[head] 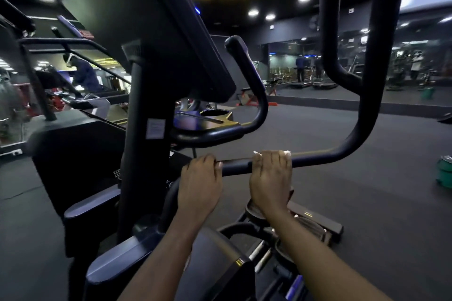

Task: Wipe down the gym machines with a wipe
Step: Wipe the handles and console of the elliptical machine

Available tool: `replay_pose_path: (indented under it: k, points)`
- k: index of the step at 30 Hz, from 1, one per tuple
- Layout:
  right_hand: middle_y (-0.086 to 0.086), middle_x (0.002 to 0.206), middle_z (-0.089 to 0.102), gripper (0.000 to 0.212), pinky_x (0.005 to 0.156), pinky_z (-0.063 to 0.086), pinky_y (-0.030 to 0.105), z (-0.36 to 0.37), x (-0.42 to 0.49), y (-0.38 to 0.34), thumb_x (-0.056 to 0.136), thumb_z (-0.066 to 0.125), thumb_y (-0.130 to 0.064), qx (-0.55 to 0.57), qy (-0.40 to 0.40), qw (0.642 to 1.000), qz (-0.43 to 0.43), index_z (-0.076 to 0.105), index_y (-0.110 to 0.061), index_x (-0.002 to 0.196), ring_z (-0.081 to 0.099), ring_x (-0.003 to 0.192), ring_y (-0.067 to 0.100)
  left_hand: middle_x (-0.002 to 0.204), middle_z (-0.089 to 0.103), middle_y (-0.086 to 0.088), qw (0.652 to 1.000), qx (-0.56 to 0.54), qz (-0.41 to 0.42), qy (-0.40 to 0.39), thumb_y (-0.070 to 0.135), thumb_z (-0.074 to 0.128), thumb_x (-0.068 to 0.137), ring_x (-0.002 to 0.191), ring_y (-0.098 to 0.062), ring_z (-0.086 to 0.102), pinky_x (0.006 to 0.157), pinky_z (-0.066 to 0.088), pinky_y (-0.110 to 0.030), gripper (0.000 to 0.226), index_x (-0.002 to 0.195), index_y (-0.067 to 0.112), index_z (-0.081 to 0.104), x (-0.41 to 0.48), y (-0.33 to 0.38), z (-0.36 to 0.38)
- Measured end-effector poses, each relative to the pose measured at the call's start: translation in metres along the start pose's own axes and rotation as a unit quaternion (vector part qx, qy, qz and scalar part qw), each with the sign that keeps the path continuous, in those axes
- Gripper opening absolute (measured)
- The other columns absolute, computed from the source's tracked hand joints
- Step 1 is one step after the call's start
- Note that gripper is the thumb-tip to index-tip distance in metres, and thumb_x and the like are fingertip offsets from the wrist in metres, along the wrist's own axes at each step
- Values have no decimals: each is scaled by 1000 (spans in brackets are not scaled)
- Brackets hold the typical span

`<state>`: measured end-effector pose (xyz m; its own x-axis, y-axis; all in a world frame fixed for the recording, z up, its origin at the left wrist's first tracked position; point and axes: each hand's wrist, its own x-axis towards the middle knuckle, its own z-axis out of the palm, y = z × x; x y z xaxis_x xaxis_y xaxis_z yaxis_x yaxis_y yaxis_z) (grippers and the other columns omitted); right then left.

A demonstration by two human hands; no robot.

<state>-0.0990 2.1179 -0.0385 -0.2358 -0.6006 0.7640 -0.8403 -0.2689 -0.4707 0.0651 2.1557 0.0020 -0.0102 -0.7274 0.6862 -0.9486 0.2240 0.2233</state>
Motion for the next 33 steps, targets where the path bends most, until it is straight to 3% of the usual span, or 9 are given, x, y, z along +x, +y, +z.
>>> replay_pose_path:
  k: [5,9,11,16,19,21,25,28,33]
  points:
    - [3,101,60,37,115,29,47,14,-17,-39,108,30,-40,39,-50,991,-118,59,-18,102,51,102,27,107,67,-9,995,-76,-57,-6,36,47,102,97,-34,63,77,48,-42,24,107,15,58,-16,-28,-11]
    - [3,100,62,41,117,28,46,13,-17,-54,108,27,-41,11,-38,999,-31,60,-18,98,54,104,28,112,65,-6,989,-128,-74,-29,36,46,104,101,-31,63,76,45,-37,25,115,16,56,-33,-50,-18]
    - [6,103,62,42,117,26,48,25,-28,-80,107,28,-42,-5,-51,997,-50,60,-15,100,53,107,30,119,63,-5,990,-117,-66,-49,36,46,104,106,-30,62,82,48,-39,29,125,17,54,-42,-58,-24]
    - [5,104,62,42,112,33,47,26,-34,-98,107,28,-42,12,-74,992,-104,60,-15,102,53,106,27,96,69,-7,985,-102,-122,-74,41,42,105,93,-32,65,78,52,-44,25,112,20,55,-60,-83,-40]
    - [5,107,62,38,117,27,47,26,-46,-120,106,32,-39,-10,-92,983,-159,62,-15,105,52,110,27,87,66,-4,981,-98,-131,-101,36,37,105,84,-31,64,76,53,-48,21,100,22,52,-75,-93,-45]
    - [2,107,62,36,121,23,45,29,-53,-128,105,33,-39,-5,-124,964,-235,62,-18,103,51,113,25,85,65,-3,976,-89,-148,-136,28,35,102,81,-31,63,74,53,-47,16,93,23,48,-86,-100,-45]
    - [2,106,62,38,123,19,45,27,-67,-139,106,33,-39,-32,-135,954,-267,64,-18,102,49,119,26,95,67,-7,962,-54,-184,-196,22,35,99,88,-34,63,72,49,-41,18,93,18,51,-102,-117,-47]
    - [4,108,64,42,126,13,44,40,-95,-144,106,35,-39,-53,-173,915,-361,69,-15,102,47,127,27,95,70,-8,960,-62,-161,-222,15,37,98,85,-30,64,68,45,-36,19,87,18,51,-107,-119,-49]
    - [5,126,61,31,124,16,46,48,-99,-150,105,40,-31,-31,-97,961,-256,67,-16,104,39,140,26,84,68,-4,956,-127,-206,-166,-1,39,89,78,-22,65,70,54,-40,27,100,11,60,-105,-130,-53]
